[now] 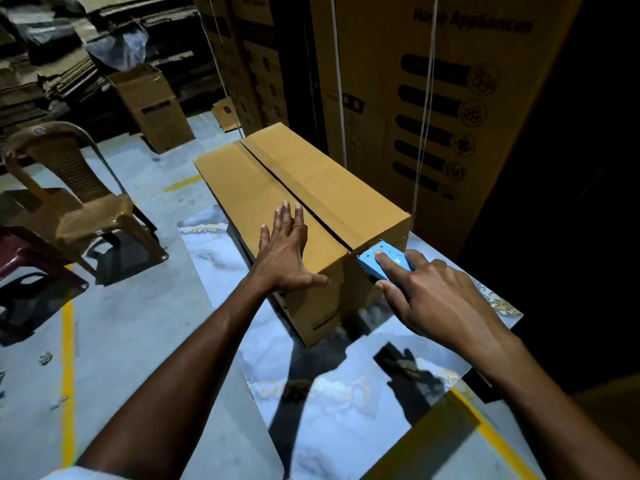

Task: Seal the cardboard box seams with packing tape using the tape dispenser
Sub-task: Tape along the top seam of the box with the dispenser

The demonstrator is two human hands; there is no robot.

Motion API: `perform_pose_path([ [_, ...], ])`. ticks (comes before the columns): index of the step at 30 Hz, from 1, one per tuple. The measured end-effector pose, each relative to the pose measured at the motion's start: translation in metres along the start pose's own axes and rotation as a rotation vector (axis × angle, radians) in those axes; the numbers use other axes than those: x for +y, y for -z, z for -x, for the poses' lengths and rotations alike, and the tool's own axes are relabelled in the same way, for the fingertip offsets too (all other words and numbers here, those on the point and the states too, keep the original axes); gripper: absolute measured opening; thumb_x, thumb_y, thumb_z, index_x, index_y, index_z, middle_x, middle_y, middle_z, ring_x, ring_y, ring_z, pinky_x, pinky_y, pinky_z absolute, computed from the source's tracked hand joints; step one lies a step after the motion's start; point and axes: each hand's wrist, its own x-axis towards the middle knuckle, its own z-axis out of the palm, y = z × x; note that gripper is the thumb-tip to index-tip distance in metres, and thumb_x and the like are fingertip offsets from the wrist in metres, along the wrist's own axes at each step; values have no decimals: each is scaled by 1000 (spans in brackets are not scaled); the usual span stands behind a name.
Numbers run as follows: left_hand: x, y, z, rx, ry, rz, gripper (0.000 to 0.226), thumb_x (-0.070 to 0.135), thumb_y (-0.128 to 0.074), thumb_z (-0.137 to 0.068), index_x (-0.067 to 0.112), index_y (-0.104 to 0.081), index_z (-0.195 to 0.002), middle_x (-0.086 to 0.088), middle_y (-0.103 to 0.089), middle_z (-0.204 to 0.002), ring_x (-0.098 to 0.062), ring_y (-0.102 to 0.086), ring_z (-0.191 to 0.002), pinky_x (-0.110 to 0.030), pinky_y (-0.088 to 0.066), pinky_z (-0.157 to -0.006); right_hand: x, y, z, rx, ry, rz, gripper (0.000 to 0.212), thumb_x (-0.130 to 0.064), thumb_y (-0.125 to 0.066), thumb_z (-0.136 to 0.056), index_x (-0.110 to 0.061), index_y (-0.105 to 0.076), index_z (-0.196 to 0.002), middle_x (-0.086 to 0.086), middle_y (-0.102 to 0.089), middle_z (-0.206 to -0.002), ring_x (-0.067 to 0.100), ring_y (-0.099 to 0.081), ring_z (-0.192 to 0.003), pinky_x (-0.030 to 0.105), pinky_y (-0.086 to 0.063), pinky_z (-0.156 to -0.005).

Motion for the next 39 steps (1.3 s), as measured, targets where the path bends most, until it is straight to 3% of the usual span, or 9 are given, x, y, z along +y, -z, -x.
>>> perform_pose_path([
  [12, -2, -3, -4, -10, -10, -9, 150, 85, -65, -54, 29, 31, -154, -6, 38, -162, -24, 33, -151, -56, 16, -122, -6, 6, 15, 14, 1, 32, 59, -56, -22, -104, -35, -15, -158, 16, -43, -149, 32, -62, -105, 35, -49, -67],
  [21, -3, -3, -5, 7, -60, -86, 146, 87, -60, -55, 29, 29, -155, -6, 39, -162, -24, 36, -150, -59, 19, -121, -9, -42, 5, -104, 13, -17, 57, -52, -27, -106, -32, -18, -158, 21, -38, -152, 35, -59, -110, 38, -53, -75],
  [26, 19, -1, -8, 97, -322, -400, 135, 78, -58, -66, 18, 17, -161, -13, 31, -166, -27, 29, -153, -59, 14, -123, -13, -56, -4, -110, 28, -26, 55, -47, -29, -106, -30, -16, -157, 24, -33, -153, 39, -57, -111, 39, -50, -77],
  [28, 33, -2, -9, 36, -419, -325, 116, 64, -51, -75, 17, 6, -164, -10, 22, -169, -22, 21, -156, -54, 13, -125, -14, -57, -6, -109, 24, -33, 56, -47, -30, -106, -30, -16, -157, 23, -32, -154, 39, -57, -111, 39, -50, -79],
  [32, 42, -9, -10, -17, -275, 175, 87, 62, -25, -90, 18, -12, -163, -1, -1, -171, -12, 2, -158, -39, 5, -128, -19, -58, -4, -106, -10, -80, 57, -47, -33, -106, -29, -17, -158, 24, -31, -155, 40, -57, -114, 41, -52, -84],
  [35, 46, -21, -11, 52, -160, 69, 78, 65, -22, -103, 16, -13, -164, -2, -4, -171, -14, -1, -158, -38, 0, -129, -20, -59, 1, -107, -23, -125, 58, -47, -35, -106, -29, -17, -158, 22, -29, -158, 40, -54, -121, 41, -52, -89],
  [39, 51, -29, -12, 91, -152, -89, 88, 72, -19, -99, 12, -12, -163, -9, -5, -171, -18, -1, -159, -36, 2, -128, -18, -72, 7, -54, -49, -147, 58, -47, -39, -104, -30, -23, -157, 21, -34, -155, 39, -57, -114, 41, -55, -83],
])
